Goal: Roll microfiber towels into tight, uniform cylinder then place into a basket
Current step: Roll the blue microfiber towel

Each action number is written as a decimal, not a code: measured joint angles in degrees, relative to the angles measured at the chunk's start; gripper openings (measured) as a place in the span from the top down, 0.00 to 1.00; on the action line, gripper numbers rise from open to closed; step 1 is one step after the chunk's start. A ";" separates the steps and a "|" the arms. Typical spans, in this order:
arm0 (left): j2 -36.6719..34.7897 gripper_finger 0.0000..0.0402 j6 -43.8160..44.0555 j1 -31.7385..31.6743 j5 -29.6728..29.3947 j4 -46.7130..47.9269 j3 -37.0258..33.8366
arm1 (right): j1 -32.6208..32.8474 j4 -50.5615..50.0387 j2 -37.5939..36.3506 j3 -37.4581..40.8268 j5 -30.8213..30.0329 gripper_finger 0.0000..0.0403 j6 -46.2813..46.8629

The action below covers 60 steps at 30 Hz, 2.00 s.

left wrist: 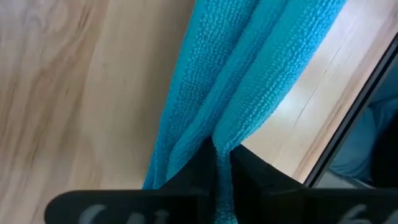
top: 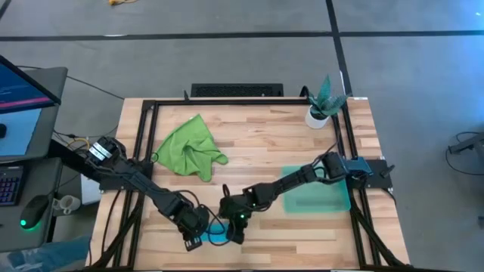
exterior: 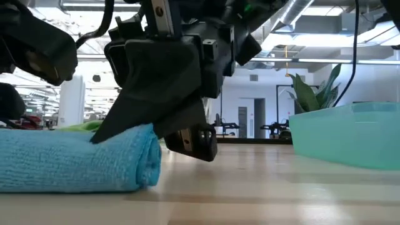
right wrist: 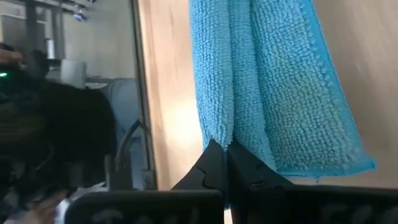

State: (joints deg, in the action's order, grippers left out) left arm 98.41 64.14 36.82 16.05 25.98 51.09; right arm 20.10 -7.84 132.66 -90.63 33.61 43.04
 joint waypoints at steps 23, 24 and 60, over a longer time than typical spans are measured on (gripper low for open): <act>0.07 0.96 -7.37 0.09 -1.42 -0.24 -0.20 | -9.42 -3.16 0.46 -0.13 5.46 0.97 8.47; 0.07 0.96 -7.41 0.09 -1.44 -0.22 -0.22 | -9.42 -3.14 0.95 -0.17 5.45 0.97 9.03; -9.86 0.69 -19.12 1.49 -8.84 4.33 -0.72 | -8.46 -3.50 1.38 -0.15 -5.42 0.96 18.61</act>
State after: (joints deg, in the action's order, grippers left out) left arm 88.55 45.01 38.31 7.22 30.30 50.37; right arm 11.64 -11.33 134.04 -90.78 28.18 61.65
